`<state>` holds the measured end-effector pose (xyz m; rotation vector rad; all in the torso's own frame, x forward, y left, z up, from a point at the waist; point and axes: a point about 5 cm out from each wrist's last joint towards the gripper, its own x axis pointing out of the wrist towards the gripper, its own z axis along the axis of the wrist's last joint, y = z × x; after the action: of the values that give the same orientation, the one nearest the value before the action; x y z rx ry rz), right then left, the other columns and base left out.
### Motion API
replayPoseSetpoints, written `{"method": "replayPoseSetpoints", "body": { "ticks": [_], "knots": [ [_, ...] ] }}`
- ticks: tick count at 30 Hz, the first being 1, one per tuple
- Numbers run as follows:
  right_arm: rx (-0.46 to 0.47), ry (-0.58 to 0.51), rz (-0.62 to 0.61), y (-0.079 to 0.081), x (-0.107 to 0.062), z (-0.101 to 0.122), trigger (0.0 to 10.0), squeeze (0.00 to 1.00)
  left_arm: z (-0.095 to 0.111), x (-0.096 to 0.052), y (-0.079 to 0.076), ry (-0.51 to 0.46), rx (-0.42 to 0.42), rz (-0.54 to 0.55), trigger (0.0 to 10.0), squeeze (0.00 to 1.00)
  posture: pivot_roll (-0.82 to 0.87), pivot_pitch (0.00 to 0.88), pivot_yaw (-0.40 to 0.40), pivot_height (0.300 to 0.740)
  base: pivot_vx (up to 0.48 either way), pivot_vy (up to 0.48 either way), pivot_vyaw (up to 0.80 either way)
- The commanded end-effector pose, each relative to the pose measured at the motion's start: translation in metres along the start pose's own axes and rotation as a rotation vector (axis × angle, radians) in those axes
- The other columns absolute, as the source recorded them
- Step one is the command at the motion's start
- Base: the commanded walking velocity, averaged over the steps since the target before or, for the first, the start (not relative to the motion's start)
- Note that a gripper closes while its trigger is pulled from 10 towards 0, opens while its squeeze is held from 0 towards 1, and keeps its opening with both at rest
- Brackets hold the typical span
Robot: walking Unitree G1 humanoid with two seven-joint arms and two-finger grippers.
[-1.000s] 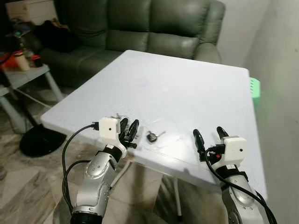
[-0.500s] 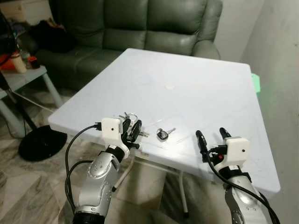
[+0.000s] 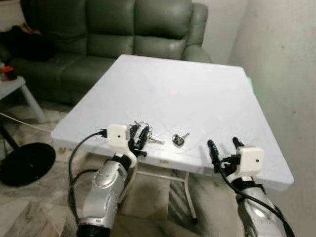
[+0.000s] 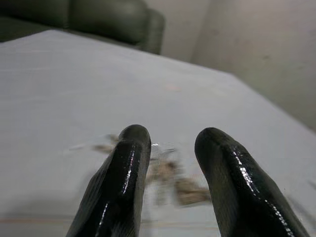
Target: Hang keys on a hook
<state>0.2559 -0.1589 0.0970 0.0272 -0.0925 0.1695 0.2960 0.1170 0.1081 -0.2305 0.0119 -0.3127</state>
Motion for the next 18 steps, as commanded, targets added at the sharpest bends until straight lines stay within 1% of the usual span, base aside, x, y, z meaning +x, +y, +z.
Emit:
{"method": "replayPoseSetpoints", "body": {
  "ticks": [1,2,9,15,18],
  "knots": [
    [-0.008,-0.008,-0.010,-0.0059,0.0004,0.0044,10.0,0.00,0.0003,0.0020,-0.0066,-0.004,-0.011,-0.017,10.0,0.00,0.06,0.000,-0.021,0.736,0.000,0.409,0.00],
    [-0.013,0.006,-0.006,-0.0054,0.0010,0.0036,10.0,0.00,0.0003,0.0021,-0.0062,-0.003,-0.013,-0.015,10.0,0.00,0.06,0.000,-0.021,0.736,0.000,0.409,0.00],
    [-0.004,-0.003,-0.004,-0.0058,0.0022,0.0045,10.0,0.00,0.0004,0.0025,-0.0075,-0.006,-0.018,-0.014,10.0,0.00,0.06,0.000,-0.027,0.736,0.000,0.407,-0.74],
    [-0.014,0.004,-0.008,-0.0059,0.0014,0.0038,10.0,0.00,0.0005,0.0026,-0.0074,-0.007,-0.022,-0.011,10.0,0.00,0.06,0.000,-0.027,0.736,0.000,0.409,0.00],
    [-0.005,0.011,-0.008,-0.0060,0.0012,0.0029,10.0,0.00,-0.0004,0.0024,-0.0073,-0.008,-0.045,-0.002,10.0,0.00,0.06,0.000,-0.029,0.736,0.000,0.367,0.00]
  ]
}}
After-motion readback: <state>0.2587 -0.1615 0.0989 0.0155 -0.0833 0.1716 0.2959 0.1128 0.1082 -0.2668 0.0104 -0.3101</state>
